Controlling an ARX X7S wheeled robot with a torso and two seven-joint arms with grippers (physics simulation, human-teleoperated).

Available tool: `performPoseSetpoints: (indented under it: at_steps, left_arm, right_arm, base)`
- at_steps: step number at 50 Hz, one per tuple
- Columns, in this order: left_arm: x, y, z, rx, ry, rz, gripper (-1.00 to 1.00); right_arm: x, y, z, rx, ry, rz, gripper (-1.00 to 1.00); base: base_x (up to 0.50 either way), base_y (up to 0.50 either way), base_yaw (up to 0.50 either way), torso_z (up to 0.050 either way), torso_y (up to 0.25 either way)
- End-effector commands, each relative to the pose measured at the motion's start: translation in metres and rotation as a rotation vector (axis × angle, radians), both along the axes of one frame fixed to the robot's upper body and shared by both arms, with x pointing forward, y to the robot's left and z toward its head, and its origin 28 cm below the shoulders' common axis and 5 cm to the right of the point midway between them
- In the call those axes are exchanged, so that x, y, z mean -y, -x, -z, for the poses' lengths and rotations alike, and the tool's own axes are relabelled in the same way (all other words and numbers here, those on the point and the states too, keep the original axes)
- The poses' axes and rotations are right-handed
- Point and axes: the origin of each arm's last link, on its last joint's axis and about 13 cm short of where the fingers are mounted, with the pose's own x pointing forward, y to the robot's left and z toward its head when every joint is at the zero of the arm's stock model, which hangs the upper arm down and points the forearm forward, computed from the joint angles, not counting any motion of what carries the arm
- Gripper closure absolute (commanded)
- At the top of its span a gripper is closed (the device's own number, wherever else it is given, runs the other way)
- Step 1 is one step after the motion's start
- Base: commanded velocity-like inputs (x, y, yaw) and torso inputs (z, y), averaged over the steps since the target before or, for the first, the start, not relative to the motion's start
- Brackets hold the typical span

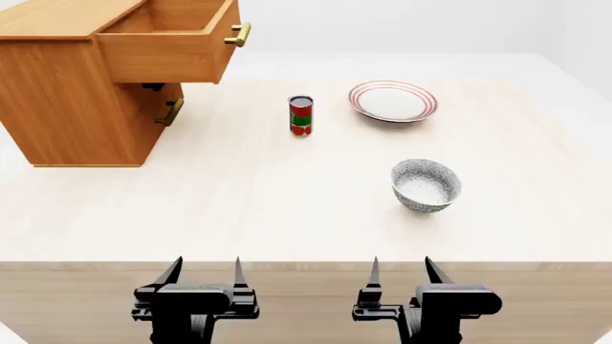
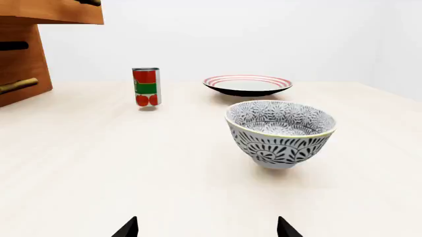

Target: Put the bowl in the top drawer of the cabinet.

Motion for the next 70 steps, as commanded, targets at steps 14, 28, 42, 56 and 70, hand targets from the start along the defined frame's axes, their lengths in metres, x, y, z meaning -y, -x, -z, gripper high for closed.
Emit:
performPoseSetpoints:
  at_steps: [14,28,42,56,70]
  left_arm:
    - [-0.001,0.001,-0.002,0.017,-0.002,0.002,-1.00]
    - [-0.004,-0.002,-0.027,0.055,-0.004,0.026,-1.00]
    - [-0.011,0.002,-0.109,0.198,0.053,0.099,-1.00]
    - [-0.022,-0.014,-0.189,0.325,0.060,0.190,-1.00]
    - [-0.034,-0.037,-0.246,0.373,0.044,0.286,-1.00]
  right_arm:
    - [-0.001,-0.002,-0.002,0.006,0.022,0.008,-1.00]
    - [0.005,0.000,-0.022,0.043,0.051,0.039,-1.00]
    - [0.014,0.010,-0.107,0.146,0.092,-0.022,-1.00]
    - [0.030,0.000,-0.197,0.243,0.158,-0.051,-1.00]
    - [0.044,-0.028,-0.245,0.284,0.168,-0.038,-1.00]
  base:
    - [0.00,0.00,0.00,0.000,0.000]
    - [0.00,0.00,0.00,0.000,0.000]
    - [0.00,0.00,0.00,0.000,0.000]
    - [0.00,0.00,0.00,0.000,0.000]
    - [0.04,0.02,0.00,0.000,0.000]
